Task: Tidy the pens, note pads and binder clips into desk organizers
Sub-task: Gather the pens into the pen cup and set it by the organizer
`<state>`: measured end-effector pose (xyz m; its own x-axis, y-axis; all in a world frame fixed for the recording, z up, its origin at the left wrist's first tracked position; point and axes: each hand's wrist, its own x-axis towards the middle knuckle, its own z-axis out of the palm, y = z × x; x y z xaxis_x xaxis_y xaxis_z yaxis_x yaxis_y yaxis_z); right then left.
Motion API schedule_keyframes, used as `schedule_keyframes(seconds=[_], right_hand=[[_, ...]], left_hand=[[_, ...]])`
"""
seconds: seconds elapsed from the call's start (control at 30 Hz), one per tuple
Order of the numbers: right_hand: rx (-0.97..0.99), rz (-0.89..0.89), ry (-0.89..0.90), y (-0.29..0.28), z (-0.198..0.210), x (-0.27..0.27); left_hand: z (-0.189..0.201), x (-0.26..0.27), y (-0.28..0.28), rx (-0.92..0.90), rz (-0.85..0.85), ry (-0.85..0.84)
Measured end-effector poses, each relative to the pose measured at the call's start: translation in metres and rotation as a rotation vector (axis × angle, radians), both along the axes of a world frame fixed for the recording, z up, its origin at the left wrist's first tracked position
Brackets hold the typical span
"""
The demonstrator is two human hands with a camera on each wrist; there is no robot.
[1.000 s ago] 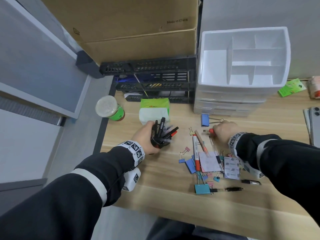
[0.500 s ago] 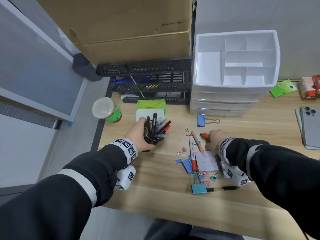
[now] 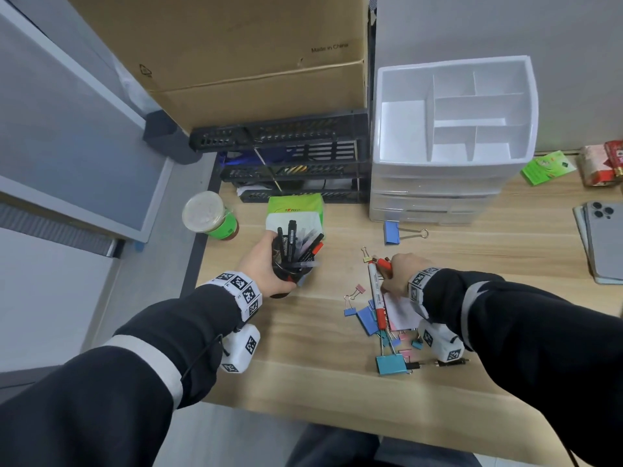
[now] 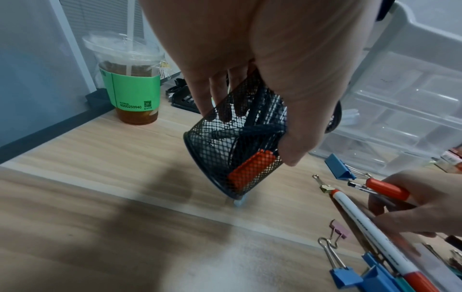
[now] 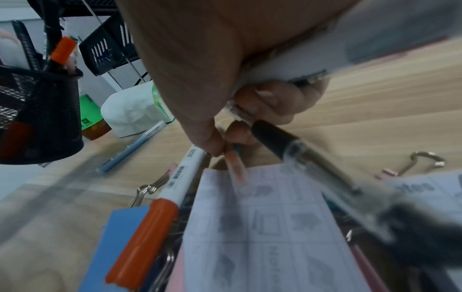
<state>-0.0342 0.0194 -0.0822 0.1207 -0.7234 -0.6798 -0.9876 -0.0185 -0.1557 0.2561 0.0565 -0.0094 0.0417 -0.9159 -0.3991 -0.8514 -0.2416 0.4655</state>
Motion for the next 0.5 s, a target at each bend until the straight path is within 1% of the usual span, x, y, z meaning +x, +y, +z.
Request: schedule_keyframes(seconds=[0.1, 0.2, 0.33, 0.43, 0.5], right_hand=[[0.024, -0.006, 0.007, 0.003, 0.004, 0.002], [-0.002, -0.029, -0.01, 0.004, 0.011, -0.001], [-0.036, -0.102, -0.142, 0.001, 0.031, -0.006], [-0.091, -0.117, -0.203, -0.004, 0.05, -0.005], [-0.106, -0.182, -0.289, -0.009, 0.064, -0.001]], left_hand=[[-0.003, -0.003, 0.003, 0.026, -0.006, 0.004], [-0.004, -0.009, 0.004, 0.044, -0.03, -0.001], [-0.003, -0.018, 0.002, 0.068, -0.063, -0.028], [-0.002, -0.028, -0.001, 0.088, -0.07, -0.037], [0.0, -0.036, -0.003, 0.109, -0.084, -0.043]])
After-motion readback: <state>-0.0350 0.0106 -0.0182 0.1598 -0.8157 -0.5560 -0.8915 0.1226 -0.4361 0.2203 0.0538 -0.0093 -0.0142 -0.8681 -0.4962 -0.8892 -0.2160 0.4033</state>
